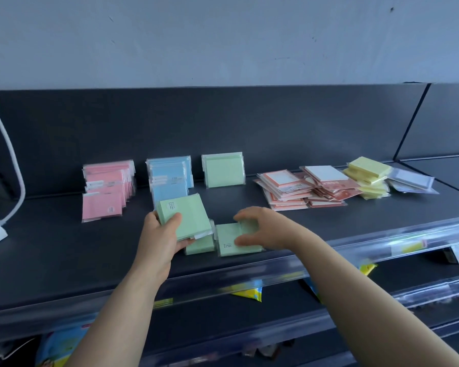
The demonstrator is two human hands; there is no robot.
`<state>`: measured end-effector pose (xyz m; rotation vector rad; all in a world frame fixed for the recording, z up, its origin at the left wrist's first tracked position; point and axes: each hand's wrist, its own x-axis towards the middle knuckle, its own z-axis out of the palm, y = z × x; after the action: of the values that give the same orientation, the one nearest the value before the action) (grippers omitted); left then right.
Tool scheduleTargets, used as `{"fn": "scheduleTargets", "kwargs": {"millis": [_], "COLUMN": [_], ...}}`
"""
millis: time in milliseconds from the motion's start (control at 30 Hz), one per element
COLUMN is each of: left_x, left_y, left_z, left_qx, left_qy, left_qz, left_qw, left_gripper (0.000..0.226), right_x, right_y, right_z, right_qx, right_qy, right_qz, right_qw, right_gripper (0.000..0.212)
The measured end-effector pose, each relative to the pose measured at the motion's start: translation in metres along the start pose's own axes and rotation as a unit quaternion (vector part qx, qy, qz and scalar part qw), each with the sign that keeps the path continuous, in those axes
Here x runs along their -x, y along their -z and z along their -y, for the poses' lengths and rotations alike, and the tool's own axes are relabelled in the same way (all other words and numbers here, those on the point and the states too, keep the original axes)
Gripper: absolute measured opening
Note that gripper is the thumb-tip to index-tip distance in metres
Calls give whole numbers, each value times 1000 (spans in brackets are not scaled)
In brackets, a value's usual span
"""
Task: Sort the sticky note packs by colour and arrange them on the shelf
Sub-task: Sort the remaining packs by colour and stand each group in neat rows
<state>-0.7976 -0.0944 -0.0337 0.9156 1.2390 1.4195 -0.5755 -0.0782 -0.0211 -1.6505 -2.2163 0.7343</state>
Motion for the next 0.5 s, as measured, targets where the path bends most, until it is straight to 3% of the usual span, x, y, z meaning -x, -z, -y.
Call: {"fn": "scheduleTargets", "kwargs": {"millis": [133,333,433,500], "left_x": [3,6,6,5], "left_y": [7,11,13,14], "left_z": [-4,-5,-6,-6], "left_qx": [4,-4,-14,-17], "left_qy": [-6,-5,-10,-13], "left_qz": [-4,-3,-1,2], "left_qw": [1000,1000,1000,1000], "left_gripper": [25,26,24,24], "right_x": [3,3,0,-1], "right_y": [11,6,5,5], "right_z": [-12,9,8,5], "right_qx": [63,72,72,44], "right_qy": [-24,-7,-22,-23], "right_qz": [-16,50,32,-6], "right_qw": [998,996,997,999], "right_gripper": [58,87,92,83]}}
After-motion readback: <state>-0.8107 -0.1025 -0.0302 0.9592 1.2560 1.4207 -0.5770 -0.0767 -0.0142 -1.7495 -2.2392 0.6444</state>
